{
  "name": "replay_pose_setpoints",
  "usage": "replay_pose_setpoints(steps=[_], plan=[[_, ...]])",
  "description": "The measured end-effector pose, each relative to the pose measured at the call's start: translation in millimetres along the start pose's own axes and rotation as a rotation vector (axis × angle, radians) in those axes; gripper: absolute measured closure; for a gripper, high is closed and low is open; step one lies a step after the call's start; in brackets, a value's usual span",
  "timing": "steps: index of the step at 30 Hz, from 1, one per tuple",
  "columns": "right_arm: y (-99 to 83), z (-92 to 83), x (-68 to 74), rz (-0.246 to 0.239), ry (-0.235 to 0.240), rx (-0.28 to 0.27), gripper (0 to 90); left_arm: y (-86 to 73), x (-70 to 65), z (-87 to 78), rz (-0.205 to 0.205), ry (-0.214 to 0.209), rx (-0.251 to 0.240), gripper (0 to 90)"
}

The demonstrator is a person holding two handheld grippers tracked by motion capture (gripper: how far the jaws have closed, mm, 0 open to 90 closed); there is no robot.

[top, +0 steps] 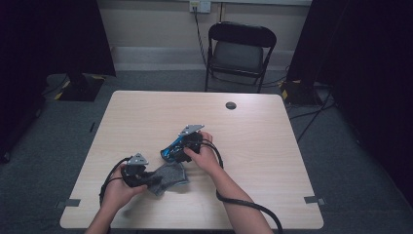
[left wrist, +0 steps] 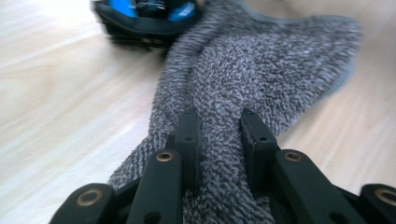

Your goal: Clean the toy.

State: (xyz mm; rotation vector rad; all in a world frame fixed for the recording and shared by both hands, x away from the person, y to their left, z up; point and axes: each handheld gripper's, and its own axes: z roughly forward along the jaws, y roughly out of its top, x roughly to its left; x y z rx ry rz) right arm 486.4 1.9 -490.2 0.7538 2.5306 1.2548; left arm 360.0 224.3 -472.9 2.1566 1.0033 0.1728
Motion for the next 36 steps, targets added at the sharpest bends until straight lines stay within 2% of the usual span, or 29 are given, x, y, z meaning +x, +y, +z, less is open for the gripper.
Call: replay_pose_setpoints(steps=[2, 4, 11, 15, 22, 26, 28, 31, 35, 36], plan=[[0.0, 0.0, 0.2, 0.001, 0.000, 0.000, 0.9, -0.6, 4.0, -0.5, -0.015, 0.010, -0.005, 72.0], [0.9, 0.2, 0.0, -0.002, 0.000, 0.007, 0.9, -0.9, 8.9, -2.2, -0.007, 0.035, 0.008, 72.3], [0.7, 0.1, 0.2, -0.009, 0.002, 0.007, 0.9, -3.6, 25.6, -7.4, -0.049, 0.124, -0.027, 72.6], [0.9, 0.0, 0.8, -0.008, 0.001, 0.009, 0.9, -3.9, 31.5, -9.8, -0.050, 0.184, -0.045, 72.7], [0.6, 0.0, 0.8, -0.010, 0.001, 0.007, 0.9, -2.7, 42.9, -8.7, -0.097, 0.206, -0.083, 72.6], [1.0, 0.1, 0.9, -0.011, 0.001, 0.010, 0.9, 0.5, 46.6, -7.1, -0.088, 0.212, -0.081, 72.7], [1.2, 0.0, 0.8, -0.011, 0.001, 0.013, 0.9, 0.9, 47.7, -5.9, -0.096, 0.212, -0.085, 72.7], [1.5, 0.1, 0.8, -0.009, 0.001, 0.014, 0.9, 0.6, 49.3, -6.5, -0.096, 0.247, -0.094, 72.7], [1.4, 0.1, 0.7, -0.008, 0.002, 0.012, 0.9, -1.4, 52.7, -7.9, -0.119, 0.244, -0.107, 72.8], [1.3, 0.1, 0.7, -0.009, 0.003, 0.011, 0.9, -1.8, 53.8, -8.6, -0.114, 0.250, -0.104, 72.8]])
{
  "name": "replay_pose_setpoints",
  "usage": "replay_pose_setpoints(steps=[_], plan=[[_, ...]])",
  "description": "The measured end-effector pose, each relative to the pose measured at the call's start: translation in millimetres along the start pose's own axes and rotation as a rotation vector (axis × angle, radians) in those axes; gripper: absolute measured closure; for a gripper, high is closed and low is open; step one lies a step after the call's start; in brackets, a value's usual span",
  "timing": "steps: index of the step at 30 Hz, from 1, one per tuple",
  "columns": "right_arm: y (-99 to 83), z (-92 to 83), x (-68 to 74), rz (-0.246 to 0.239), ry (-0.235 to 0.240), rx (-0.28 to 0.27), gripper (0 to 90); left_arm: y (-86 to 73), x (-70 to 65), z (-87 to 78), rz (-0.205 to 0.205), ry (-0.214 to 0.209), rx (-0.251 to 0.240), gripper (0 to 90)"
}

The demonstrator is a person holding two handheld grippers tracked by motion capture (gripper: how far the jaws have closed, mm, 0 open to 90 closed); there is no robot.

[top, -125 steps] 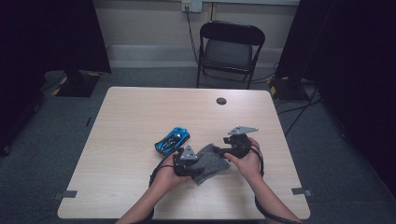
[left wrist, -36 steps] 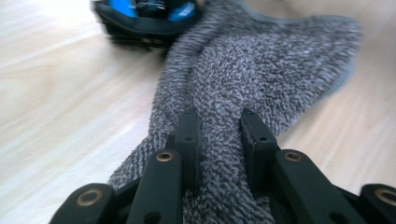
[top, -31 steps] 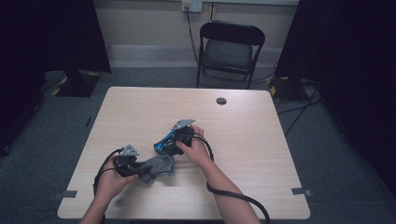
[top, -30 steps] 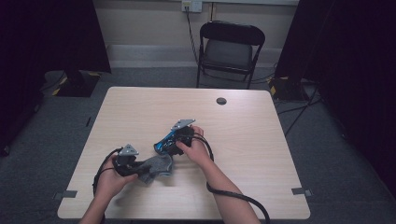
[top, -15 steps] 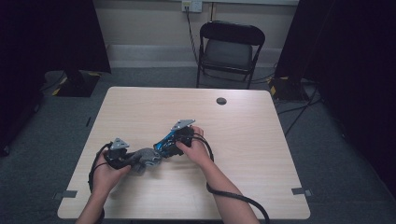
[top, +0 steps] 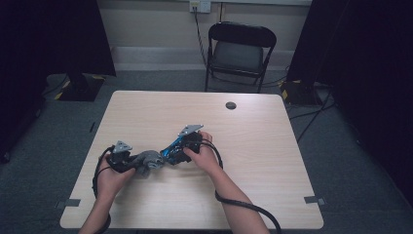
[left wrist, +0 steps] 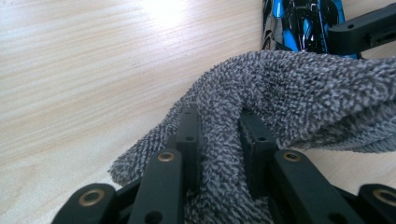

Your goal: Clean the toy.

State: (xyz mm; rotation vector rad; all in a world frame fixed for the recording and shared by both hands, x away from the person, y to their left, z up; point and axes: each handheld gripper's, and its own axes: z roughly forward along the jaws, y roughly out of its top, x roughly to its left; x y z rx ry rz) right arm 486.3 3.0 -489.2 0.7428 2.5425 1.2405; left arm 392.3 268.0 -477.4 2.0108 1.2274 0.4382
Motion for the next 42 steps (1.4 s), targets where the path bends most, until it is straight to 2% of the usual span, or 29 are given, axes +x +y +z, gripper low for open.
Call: replay_pose_setpoints(steps=[2, 7, 9, 12, 18, 19, 22, 25, 26, 29, 35, 40, 42], plan=[[-0.8, -0.1, -0.1, -0.001, 0.000, -0.006, 0.9, -0.2, 3.2, -1.5, -0.012, 0.017, -0.013, 72.8], [-0.5, -0.1, -0.1, 0.000, 0.000, -0.004, 0.9, -1.2, 7.6, -4.6, -0.034, 0.028, -0.037, 72.7], [-0.7, -0.1, -0.2, -0.001, 0.000, -0.005, 0.9, -1.1, 8.7, -5.6, -0.032, 0.034, -0.037, 72.6], [-1.6, 0.0, 0.0, 0.004, 0.002, -0.013, 0.7, -0.8, 11.0, -9.6, -0.047, 0.052, -0.063, 72.6], [-1.1, 0.0, 0.1, 0.002, 0.001, -0.007, 0.7, 0.9, 11.9, -16.2, -0.061, 0.044, -0.089, 72.6], [-1.2, 0.1, 0.0, 0.002, 0.002, -0.008, 0.7, 1.5, 11.3, -18.4, -0.073, 0.022, -0.100, 72.5], [-0.6, 0.0, 0.0, 0.001, 0.000, -0.003, 0.7, 2.3, 10.1, -19.9, -0.084, 0.014, -0.117, 72.5], [0.5, 0.2, 0.0, 0.001, 0.002, 0.004, 0.8, 4.0, 7.3, -23.6, -0.079, -0.010, -0.129, 72.5], [0.5, 0.2, -0.1, 0.001, 0.003, 0.004, 0.7, 4.5, 7.2, -25.1, -0.064, -0.015, -0.131, 72.5], [-1.1, 0.0, -0.1, 0.001, 0.001, -0.007, 0.7, 5.8, 4.6, -29.6, -0.064, -0.030, -0.142, 72.5], [-1.9, 0.0, 0.4, 0.002, 0.000, -0.016, 0.8, 6.7, -0.9, -36.4, -0.024, -0.053, -0.128, 72.4], [-3.7, -0.1, 0.2, 0.002, 0.000, -0.030, 0.8, 8.7, -8.5, -40.6, -0.013, -0.084, -0.140, 72.4], [-3.0, -0.2, 0.1, -0.001, 0.000, -0.024, 0.8, 10.2, -15.0, -40.8, 0.008, -0.099, -0.135, 72.4]])
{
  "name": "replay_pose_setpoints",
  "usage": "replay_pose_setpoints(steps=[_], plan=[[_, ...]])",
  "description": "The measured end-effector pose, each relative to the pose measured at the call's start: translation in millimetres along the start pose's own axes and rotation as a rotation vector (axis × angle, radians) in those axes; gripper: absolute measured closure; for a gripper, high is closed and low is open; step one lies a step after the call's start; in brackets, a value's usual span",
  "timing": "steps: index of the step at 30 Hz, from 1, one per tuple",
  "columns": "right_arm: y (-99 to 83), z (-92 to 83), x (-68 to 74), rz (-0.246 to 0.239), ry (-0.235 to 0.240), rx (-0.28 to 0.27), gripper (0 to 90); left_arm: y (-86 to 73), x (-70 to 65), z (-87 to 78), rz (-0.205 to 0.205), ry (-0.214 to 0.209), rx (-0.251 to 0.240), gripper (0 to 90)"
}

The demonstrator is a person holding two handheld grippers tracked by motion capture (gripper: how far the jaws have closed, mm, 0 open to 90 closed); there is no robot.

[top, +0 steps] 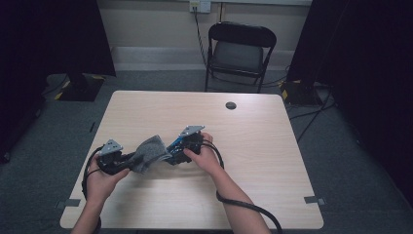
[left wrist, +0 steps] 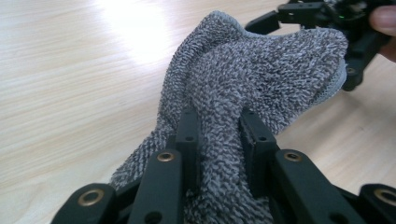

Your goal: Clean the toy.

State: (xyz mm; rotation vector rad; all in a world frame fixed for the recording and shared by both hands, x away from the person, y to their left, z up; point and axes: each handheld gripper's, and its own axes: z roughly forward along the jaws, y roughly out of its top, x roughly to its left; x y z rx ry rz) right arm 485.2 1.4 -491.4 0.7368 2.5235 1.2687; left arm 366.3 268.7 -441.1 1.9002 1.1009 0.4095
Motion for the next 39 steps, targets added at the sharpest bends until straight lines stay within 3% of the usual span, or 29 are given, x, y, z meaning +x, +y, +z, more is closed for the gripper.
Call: replay_pose_setpoints(steps=[9, 13, 17, 20, 30, 33, 39], plan=[[0.0, -0.1, 0.4, 0.006, -0.001, 0.000, 0.8, 1.4, -21.2, 3.0, 0.070, -0.070, 0.036, 72.2], [0.9, 0.1, 0.2, 0.005, 0.000, 0.006, 0.8, 2.1, -27.3, 3.2, 0.104, -0.079, 0.053, 72.1], [1.1, 0.2, 0.0, 0.004, 0.000, 0.008, 0.8, 2.6, -32.9, 3.4, 0.114, -0.122, 0.062, 72.0], [1.4, 0.0, -0.2, 0.004, 0.001, 0.011, 0.8, 0.3, -34.4, 3.8, 0.118, -0.163, 0.096, 72.1], [0.8, -0.1, -0.4, 0.003, 0.001, 0.007, 0.8, -4.2, -43.8, 9.4, 0.131, -0.227, 0.130, 72.3], [0.9, -0.1, -0.5, 0.003, 0.001, 0.008, 0.8, -6.5, -49.7, 13.6, 0.158, -0.278, 0.153, 72.5], [0.7, -0.1, -0.5, 0.001, 0.000, 0.007, 0.8, -7.0, -57.5, 16.4, 0.184, -0.315, 0.165, 72.8]])
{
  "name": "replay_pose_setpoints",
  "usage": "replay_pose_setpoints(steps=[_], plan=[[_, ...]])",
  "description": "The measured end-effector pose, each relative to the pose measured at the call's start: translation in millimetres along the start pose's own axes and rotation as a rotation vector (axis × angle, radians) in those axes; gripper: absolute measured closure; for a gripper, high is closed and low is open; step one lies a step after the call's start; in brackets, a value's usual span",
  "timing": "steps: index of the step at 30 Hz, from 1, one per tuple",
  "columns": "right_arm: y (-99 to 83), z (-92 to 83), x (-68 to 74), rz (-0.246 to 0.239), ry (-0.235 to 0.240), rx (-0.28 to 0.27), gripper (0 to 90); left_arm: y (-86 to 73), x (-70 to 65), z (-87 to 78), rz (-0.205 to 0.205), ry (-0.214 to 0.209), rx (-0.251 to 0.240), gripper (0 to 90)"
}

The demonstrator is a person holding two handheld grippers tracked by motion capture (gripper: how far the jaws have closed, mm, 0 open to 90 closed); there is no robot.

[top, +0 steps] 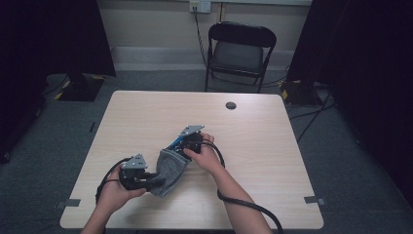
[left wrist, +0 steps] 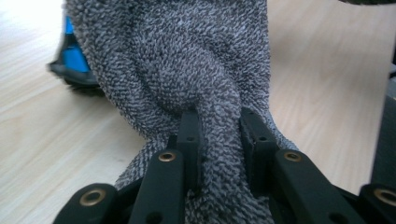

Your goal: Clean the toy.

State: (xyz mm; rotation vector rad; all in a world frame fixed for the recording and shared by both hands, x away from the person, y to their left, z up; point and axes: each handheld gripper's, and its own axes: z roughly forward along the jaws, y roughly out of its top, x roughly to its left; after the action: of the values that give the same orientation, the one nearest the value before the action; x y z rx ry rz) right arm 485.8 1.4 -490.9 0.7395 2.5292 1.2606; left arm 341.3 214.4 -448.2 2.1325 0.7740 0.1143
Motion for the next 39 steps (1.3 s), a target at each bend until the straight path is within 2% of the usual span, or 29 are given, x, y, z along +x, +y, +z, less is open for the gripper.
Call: replay_pose_setpoints(steps=[1, 5, 7, 8, 9, 12, 15, 18, 22, 28, 33, 39], plan=[[-0.1, 0.0, 0.0, 0.000, 0.000, -0.001, 0.8, -0.3, -1.8, 2.4, 0.000, -0.017, 0.002, 72.8], [-0.3, 0.0, 0.1, 0.000, 0.001, -0.002, 0.8, -1.4, -3.6, 6.0, 0.004, -0.023, 0.015, 73.0], [-0.4, 0.0, 0.0, 0.000, 0.001, -0.004, 0.8, -2.4, -4.4, 8.4, 0.007, -0.041, 0.029, 73.1], [-0.3, 0.0, 0.0, 0.000, 0.001, -0.003, 0.8, -3.1, -5.3, 10.3, 0.024, -0.056, 0.048, 73.1], [-0.3, 0.0, 0.0, 0.000, 0.001, -0.003, 0.8, -3.1, -5.3, 10.3, 0.024, -0.056, 0.048, 73.1], [-0.3, 0.0, 0.1, 0.000, 0.000, -0.003, 0.8, -2.9, -9.7, 15.5, 0.065, -0.091, 0.071, 73.1], [-0.5, 0.0, 0.1, -0.001, 0.002, -0.004, 0.8, -3.5, -11.4, 20.4, 0.067, -0.094, 0.083, 72.9], [-0.7, -0.1, 0.3, 0.003, 0.002, -0.006, 0.8, -6.7, -8.6, 23.4, 0.062, -0.072, 0.101, 72.7], [-1.0, 0.0, 0.3, 0.003, 0.002, -0.009, 0.8, -9.9, -3.0, 23.8, 0.035, -0.038, 0.113, 72.3], [-0.8, 0.0, 0.3, 0.004, 0.002, -0.007, 0.8, -13.9, 9.3, 18.6, -0.009, 0.022, 0.114, 72.1], [-0.5, 0.1, 0.0, 0.000, 0.001, -0.005, 0.8, -18.1, 23.4, 13.6, -0.058, 0.051, 0.099, 72.0], [-0.4, 0.0, -0.1, 0.000, 0.001, -0.004, 0.8, -20.8, 39.3, 5.0, -0.087, 0.130, 0.099, 72.1]])
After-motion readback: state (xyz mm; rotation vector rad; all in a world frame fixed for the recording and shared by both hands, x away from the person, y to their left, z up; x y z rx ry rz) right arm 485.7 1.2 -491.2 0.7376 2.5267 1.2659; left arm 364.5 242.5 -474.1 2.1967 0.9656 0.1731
